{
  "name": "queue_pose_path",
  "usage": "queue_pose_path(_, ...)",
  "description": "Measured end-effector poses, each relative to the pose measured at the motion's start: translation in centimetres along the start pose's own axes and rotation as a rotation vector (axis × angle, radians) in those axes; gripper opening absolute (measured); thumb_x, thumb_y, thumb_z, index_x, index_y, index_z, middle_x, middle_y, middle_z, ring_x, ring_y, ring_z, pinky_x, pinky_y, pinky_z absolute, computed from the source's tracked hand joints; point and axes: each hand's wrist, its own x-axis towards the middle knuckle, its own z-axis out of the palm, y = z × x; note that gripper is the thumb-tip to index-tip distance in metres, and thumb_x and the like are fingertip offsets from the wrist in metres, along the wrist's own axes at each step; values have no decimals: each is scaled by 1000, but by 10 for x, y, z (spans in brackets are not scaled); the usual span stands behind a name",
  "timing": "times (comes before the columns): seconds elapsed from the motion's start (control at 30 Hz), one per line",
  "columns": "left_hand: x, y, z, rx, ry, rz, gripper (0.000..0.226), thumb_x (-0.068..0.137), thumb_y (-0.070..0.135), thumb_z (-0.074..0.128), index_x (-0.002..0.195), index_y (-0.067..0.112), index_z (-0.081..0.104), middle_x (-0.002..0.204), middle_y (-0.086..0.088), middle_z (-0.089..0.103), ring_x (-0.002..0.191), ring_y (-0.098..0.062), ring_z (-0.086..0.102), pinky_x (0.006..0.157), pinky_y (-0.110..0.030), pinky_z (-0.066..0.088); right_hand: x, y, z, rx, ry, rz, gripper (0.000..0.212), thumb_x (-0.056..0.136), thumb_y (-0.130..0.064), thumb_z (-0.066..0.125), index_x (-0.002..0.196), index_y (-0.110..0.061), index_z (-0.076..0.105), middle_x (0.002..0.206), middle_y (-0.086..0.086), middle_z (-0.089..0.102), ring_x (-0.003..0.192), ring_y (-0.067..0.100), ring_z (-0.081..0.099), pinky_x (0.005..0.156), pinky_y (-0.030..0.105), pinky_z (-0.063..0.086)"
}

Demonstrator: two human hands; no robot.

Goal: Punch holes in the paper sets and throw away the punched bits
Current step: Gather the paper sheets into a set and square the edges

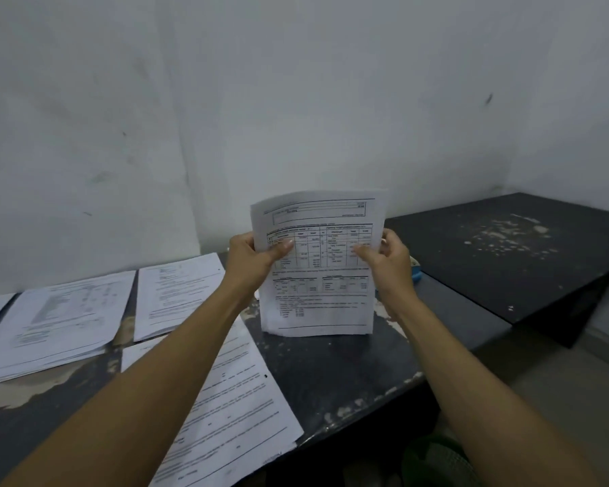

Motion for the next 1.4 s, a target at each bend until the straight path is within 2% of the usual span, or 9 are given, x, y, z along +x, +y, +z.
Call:
queue_pose_path(0.13, 8, 0, 4, 40, -38, 18, 28, 79, 23, 83, 104, 16, 77, 100, 2, 78, 92, -22, 75, 84, -46, 60, 0, 1, -1, -29, 46, -108, 36, 89, -11, 71, 119, -20, 53, 113, -7, 68, 99, 6, 69, 76, 25, 59)
queue_pose_path(0.3, 19, 17, -2, 43, -83, 97, 31, 65, 32, 86, 94, 26, 76, 91, 11, 78, 81, -9, 75, 62, -20, 59, 3, -13, 3, -16, 60, -181, 31, 90, -13, 68, 116, -23, 57, 108, -12, 69, 93, -1, 68, 67, 16, 56)
queue_pose_path(0.43, 25, 28, -3, 49, -97, 146, 41, 63, 36, 87, 98, 18, 77, 94, 3, 79, 82, -15, 76, 66, -26, 60, 4, -22, 8, 9, 120, -215, 36, 90, -21, 68, 122, -26, 54, 114, -9, 67, 102, 6, 66, 79, 24, 58)
queue_pose_path(0.6, 27, 32, -2, 49, -121, 170, 40, 63, 36, 87, 97, 17, 77, 93, 1, 79, 80, -17, 76, 62, -24, 59, 1, -28, 16, 0, 103, -235, 25, 86, -22, 69, 109, -23, 58, 102, -4, 68, 91, 12, 69, 71, 32, 62)
queue_pose_path(0.77, 26, 34, -3, 31, -127, 175, 43, 60, 36, 89, 95, 15, 77, 91, 1, 79, 79, -17, 76, 61, -22, 58, -2, -32, 16, 19, 92, -261, 30, 87, -20, 70, 113, -22, 56, 104, -3, 67, 91, 10, 68, 70, 28, 61)
queue_pose_path(0.9, 26, 36, -3, 38, -123, 183, 47, 58, 38, 89, 97, 13, 77, 92, -1, 79, 81, -18, 76, 66, -30, 62, -3, -35, 18, 35, 90, -261, 27, 87, -22, 69, 111, -21, 56, 101, -2, 68, 87, 10, 69, 64, 26, 60)
queue_pose_path(1.13, 24, 38, -2, 35, -121, 180, 48, 60, 36, 90, 99, 10, 76, 94, -5, 78, 86, -25, 76, 76, -42, 62, -4, -36, 18, 34, 58, -256, 31, 86, -23, 69, 112, -20, 54, 101, 0, 67, 88, 16, 70, 64, 29, 61)
queue_pose_path(1.23, 23, 37, -1, 30, -102, 181, 46, 60, 35, 91, 96, 11, 77, 92, -4, 79, 85, -24, 76, 75, -41, 62, -4, -35, 16, 67, 71, -245, 30, 87, -23, 67, 114, -20, 55, 102, -1, 68, 88, 14, 70, 66, 32, 62)
queue_pose_path(1.4, 24, 36, 2, 31, -75, 188, 39, 60, 38, 91, 91, 18, 78, 89, 0, 79, 80, -20, 76, 69, -35, 63, -4, -29, 9, 118, 92, -219, 27, 90, -20, 63, 115, -21, 55, 106, -3, 68, 90, 8, 69, 66, 21, 56)
